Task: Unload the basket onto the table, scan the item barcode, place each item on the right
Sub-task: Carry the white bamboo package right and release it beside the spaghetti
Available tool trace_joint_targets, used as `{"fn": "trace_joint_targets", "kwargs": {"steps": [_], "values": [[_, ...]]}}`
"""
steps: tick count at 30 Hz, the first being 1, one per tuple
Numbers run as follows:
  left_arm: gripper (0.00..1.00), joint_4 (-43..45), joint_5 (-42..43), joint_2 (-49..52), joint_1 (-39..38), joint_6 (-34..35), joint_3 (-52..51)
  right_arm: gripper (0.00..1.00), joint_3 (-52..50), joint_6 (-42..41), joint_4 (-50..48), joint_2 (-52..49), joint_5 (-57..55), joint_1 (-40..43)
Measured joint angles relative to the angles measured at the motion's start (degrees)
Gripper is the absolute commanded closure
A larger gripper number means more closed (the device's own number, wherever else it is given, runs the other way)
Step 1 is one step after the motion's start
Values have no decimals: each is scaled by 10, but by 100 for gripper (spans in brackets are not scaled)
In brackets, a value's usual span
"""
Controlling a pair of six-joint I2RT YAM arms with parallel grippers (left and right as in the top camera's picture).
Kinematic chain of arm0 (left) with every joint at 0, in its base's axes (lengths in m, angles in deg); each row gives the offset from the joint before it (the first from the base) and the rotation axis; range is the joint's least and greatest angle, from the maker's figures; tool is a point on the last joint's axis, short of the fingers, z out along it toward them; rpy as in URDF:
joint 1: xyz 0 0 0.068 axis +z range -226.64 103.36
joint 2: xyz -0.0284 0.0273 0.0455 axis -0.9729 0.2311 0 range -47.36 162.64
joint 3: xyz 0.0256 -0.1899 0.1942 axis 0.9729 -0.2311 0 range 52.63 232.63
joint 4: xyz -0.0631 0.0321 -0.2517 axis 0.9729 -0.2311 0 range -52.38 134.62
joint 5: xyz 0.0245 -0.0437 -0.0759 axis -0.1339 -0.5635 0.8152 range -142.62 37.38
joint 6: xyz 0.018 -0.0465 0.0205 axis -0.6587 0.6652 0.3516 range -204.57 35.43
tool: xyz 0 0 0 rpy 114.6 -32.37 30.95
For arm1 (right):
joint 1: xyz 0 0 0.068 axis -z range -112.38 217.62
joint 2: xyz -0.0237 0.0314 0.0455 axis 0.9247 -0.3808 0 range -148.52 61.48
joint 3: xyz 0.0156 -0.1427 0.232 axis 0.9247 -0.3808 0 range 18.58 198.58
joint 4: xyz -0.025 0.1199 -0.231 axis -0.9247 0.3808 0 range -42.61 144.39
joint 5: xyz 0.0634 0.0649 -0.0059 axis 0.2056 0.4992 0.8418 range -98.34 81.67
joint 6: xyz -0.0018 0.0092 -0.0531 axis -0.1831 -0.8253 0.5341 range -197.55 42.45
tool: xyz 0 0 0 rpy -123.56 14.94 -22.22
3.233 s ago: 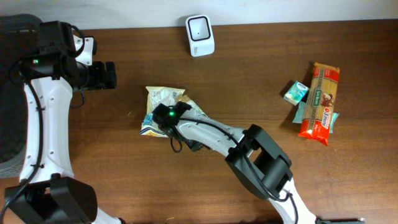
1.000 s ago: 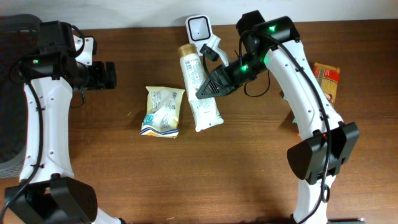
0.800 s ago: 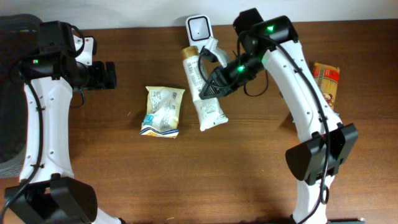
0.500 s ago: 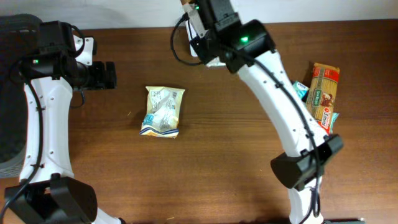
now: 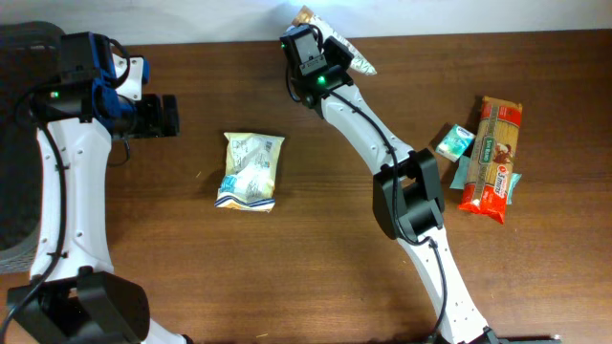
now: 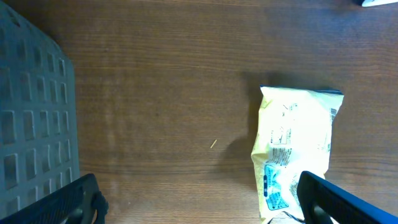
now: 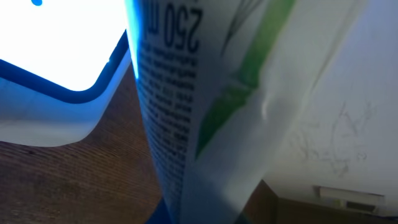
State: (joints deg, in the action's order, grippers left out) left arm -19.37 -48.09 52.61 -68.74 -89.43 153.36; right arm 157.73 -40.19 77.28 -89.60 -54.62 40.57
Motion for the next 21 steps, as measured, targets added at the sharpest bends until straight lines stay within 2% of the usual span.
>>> {"fn": "trace_joint_targets", "kwargs": {"steps": [13, 18, 21], "values": [[1, 0, 0, 0, 0, 0, 0, 96, 0, 3, 12, 0, 5, -6], [1, 0, 0, 0, 0, 0, 0, 96, -6, -66, 169, 37, 152, -10], [1, -1, 0, 0, 0, 0, 0, 96, -6, -153, 281, 150, 269, -10]]}}
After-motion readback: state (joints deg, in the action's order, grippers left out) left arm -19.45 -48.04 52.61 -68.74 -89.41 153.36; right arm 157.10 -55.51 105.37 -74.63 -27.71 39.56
